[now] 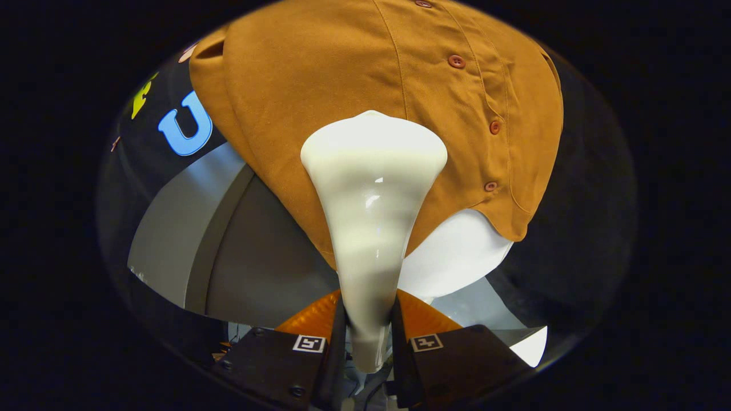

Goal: Iron the clothes twice with a garment steamer, once on the left side and once on the right side.

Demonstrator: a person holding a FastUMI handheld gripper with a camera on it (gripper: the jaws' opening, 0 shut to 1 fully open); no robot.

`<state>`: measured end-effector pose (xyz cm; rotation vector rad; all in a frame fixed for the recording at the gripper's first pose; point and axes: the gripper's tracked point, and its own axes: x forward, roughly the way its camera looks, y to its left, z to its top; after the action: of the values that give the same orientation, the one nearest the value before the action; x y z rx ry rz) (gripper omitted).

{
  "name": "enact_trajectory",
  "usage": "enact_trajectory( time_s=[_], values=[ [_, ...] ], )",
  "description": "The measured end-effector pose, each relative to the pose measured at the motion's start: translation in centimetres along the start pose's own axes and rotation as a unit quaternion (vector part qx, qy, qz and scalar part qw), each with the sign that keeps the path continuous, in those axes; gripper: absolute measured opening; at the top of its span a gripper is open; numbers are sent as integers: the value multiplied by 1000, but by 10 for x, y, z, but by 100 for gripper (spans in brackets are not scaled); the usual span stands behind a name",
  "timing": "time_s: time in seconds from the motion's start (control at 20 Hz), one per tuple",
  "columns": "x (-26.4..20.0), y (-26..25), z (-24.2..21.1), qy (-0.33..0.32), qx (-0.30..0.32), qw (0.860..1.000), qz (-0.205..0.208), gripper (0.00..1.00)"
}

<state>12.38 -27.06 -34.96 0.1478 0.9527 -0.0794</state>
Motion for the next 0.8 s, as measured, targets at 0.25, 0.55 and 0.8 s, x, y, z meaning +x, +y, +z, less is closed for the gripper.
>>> enact_trajectory(
  time_s=[0.25,0.55,0.8],
  values=[
    [-47,-25,33,-58,4,998,-21,39],
    [-99,-60,123,-176,38,983,-37,39],
    [-133,-99,194,-249,60,965,-55,39]
  ],
)
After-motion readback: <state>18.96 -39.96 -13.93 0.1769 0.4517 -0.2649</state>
